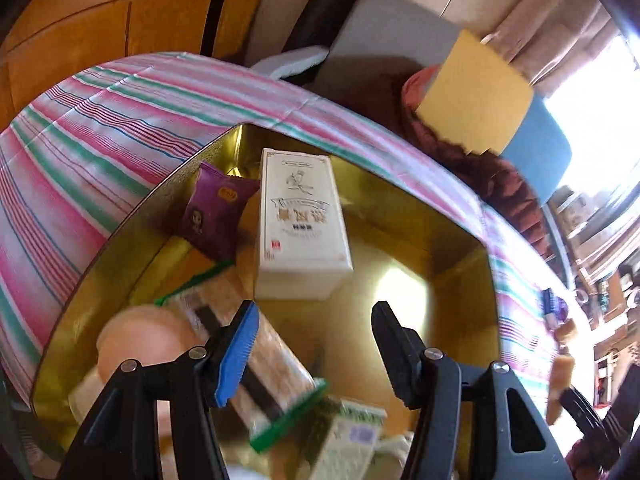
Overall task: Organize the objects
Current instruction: 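Carry the white box and the sponge into the gold tray with both tools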
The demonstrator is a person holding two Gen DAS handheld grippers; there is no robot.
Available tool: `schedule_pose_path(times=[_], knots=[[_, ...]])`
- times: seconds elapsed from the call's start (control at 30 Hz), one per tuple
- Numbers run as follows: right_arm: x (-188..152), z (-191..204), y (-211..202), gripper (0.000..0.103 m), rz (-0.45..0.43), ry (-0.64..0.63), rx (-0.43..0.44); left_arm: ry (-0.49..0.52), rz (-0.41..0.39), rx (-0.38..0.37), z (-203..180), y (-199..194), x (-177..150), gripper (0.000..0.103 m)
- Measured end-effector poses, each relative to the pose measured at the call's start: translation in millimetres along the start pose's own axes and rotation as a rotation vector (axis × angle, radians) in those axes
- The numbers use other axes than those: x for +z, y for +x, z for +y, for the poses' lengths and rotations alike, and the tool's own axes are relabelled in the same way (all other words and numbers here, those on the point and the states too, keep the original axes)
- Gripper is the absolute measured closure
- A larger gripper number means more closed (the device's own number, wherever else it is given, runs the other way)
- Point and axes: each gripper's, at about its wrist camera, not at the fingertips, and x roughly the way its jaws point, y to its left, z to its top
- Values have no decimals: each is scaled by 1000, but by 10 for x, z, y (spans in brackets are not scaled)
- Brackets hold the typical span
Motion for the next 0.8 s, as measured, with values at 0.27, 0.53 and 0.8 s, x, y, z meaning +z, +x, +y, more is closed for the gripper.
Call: schedule_pose_path(times=[0.27,0.53,0.8], knots=[[286,979,328,37,5,-171,81,-31,-230,-41,105,-521,-360,44],[474,1760,1029,36,132,-237,57,-182,-315,49,427,-710,-332,44],[527,1996,1566,27,224,-217,16,-236,-315,49,560,-774,-324,44]])
